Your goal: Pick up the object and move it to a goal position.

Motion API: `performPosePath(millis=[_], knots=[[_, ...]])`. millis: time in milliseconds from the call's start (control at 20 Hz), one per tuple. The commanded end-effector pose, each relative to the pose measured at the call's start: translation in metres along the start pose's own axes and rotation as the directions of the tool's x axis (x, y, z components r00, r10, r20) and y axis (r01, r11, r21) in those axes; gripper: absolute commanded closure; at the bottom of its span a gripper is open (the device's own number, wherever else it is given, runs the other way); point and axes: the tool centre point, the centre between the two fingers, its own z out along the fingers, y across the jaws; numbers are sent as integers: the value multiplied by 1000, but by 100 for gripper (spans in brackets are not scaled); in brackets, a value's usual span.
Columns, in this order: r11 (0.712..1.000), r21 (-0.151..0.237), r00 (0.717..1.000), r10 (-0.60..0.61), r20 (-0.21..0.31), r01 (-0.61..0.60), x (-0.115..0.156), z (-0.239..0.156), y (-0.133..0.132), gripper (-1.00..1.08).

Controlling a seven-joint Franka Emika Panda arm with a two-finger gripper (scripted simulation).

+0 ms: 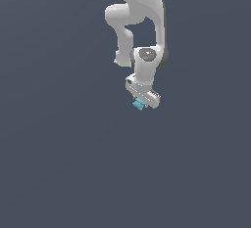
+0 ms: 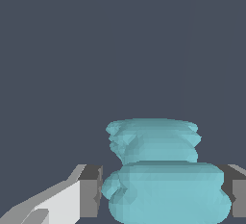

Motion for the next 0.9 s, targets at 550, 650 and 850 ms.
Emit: performPosePath(millis=[550,650,850], knots=[[1000,0,1000,1,1,-1,119,-65,24,108],[1000,0,1000,1,1,-1,141,-77,28,108],[1000,0,1000,1,1,-1,181,-98,35,108]])
